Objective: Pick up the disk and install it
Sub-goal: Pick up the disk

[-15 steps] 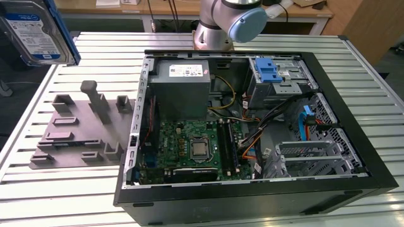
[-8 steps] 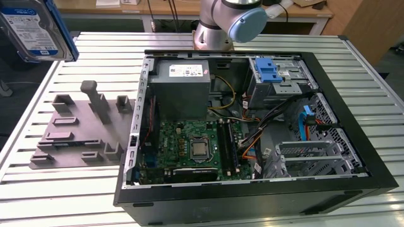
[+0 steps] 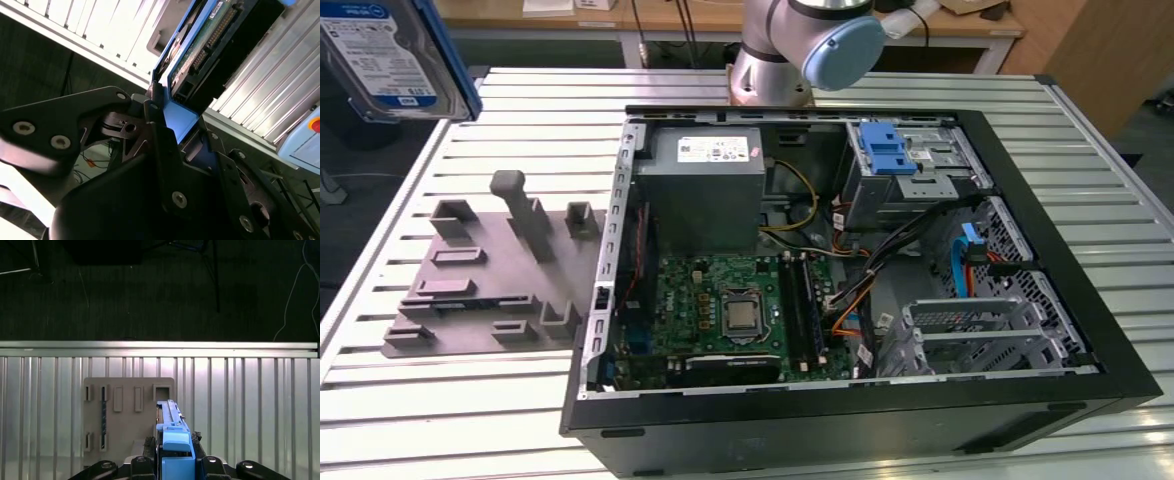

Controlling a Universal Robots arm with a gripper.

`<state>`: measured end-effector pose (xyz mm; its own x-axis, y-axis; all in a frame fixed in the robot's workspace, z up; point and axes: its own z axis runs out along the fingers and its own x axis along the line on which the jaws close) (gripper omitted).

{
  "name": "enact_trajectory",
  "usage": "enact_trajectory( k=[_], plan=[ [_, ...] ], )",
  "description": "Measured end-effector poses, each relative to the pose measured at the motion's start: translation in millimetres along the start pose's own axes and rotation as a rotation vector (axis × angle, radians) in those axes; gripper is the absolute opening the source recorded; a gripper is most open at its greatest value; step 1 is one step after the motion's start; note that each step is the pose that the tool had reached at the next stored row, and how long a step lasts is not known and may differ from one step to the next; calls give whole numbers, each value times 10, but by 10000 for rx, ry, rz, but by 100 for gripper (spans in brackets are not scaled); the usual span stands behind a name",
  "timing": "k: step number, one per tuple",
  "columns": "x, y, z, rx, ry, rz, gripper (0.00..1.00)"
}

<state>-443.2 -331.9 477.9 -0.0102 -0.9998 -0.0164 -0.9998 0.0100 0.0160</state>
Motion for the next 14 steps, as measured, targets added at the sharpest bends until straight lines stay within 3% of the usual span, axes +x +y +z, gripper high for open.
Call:
enact_trajectory(
  k=[6,14],
  plan=[
    [-1,1,-75,0,0,0,36],
    [-2,1,-81,0,0,0,36]
  ],
)
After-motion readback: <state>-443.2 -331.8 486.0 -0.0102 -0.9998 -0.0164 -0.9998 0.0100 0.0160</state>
